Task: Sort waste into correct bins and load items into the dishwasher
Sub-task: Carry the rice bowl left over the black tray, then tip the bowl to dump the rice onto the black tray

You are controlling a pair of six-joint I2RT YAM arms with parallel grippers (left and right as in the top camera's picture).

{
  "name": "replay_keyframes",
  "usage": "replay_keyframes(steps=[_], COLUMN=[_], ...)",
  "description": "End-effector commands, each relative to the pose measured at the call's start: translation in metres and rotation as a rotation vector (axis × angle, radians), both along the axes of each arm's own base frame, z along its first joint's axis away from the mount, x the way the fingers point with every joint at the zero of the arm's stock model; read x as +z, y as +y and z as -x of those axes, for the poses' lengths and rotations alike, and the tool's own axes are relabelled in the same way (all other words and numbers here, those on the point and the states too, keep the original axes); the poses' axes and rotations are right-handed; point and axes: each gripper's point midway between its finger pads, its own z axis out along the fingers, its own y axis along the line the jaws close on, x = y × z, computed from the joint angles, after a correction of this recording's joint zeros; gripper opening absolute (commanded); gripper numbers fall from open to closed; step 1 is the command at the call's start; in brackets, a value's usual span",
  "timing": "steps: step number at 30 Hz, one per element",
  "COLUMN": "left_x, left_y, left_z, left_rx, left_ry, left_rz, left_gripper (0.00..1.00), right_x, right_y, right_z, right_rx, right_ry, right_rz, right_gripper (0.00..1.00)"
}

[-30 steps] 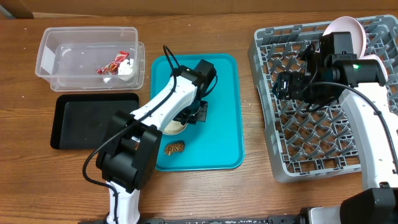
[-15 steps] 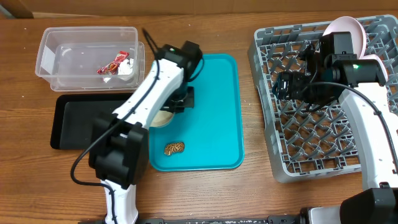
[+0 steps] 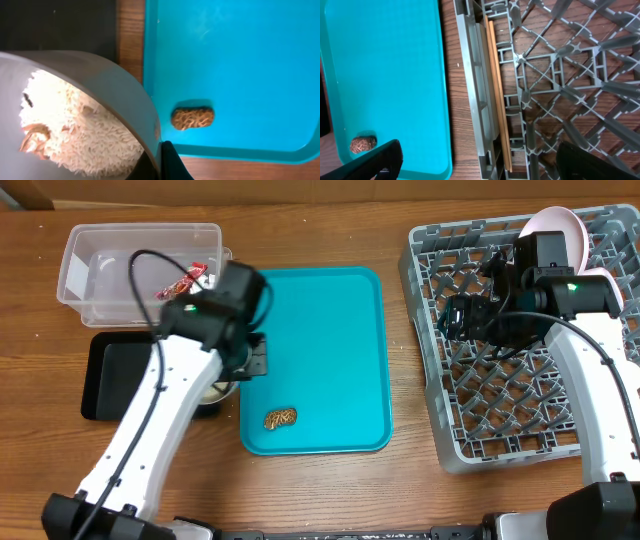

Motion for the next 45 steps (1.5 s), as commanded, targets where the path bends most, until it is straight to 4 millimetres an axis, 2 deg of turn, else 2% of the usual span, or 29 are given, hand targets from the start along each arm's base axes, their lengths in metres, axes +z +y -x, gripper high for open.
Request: replay_keyframes(steps=[1, 5, 8, 10, 14, 16, 20, 24, 28, 37, 40, 45], left_x=[-0.010, -0.018, -0.025, -0.027, -0.016, -0.015, -0.030, -0.038, -0.038, -0.013, -0.013, -0.013], left_y=[0.004, 0.013, 0.026, 0.028, 0.029, 0.031, 0.051, 0.068, 0.086, 0.137, 0.145, 0.144], left_z=[0.001, -0.013, -0.021, -0.025, -0.035, -0.039, -0.049, -0.052, -0.053, -0.052, -0.050, -0.050], left_rx=[-0.098, -0.164, -0.156, -0.164, -0.254, -0.278, -0.250, -0.178, -0.096, 0.173, 0.192, 0.183], left_ry=[0.032, -0.019, -0.081, -0.122, -0.251, -0.292, -0.363, -0.400, -0.444, -0.541, -0.553, -0.558], left_rz=[0.119, 0.325, 0.458, 0.572, 0.817, 0.883, 1.043, 1.136, 1.202, 1.352, 1.343, 1.338], left_gripper=[0.04, 0.04, 0.04, 0.04, 0.04, 0.04, 0.04, 0.04, 0.04, 0.04, 0.04, 0.04], right_x=[0.002, 0.002, 0.002, 0.002, 0.002, 0.002, 0.002, 0.002, 0.002, 0.002, 0.002, 0.002], right_y=[0.000, 0.000, 0.000, 0.000, 0.000, 0.000, 0.000, 0.000, 0.000, 0.000, 0.000, 0.000], right_z=[-0.001, -0.001, -0.001, -0.001, -0.001, -0.001, -0.001, -0.001, -0.001, -0.001, -0.001, -0.001], right_rx=[-0.004, -0.004, -0.004, -0.004, -0.004, -0.004, -0.004, -0.004, -0.004, -0.004, -0.004, -0.004], right_ry=[-0.005, -0.005, -0.005, -0.005, -0.005, -0.005, -0.005, -0.005, -0.005, -0.005, -0.005, -0.005], right_rz=[-0.006, -0.006, -0.006, -0.006, -0.006, -0.006, -0.006, -0.006, -0.006, -0.006, -0.006, -0.006], right_gripper=[1.00, 1.00, 1.00, 1.00, 1.00, 1.00, 1.00, 1.00, 1.00, 1.00, 1.00, 1.00])
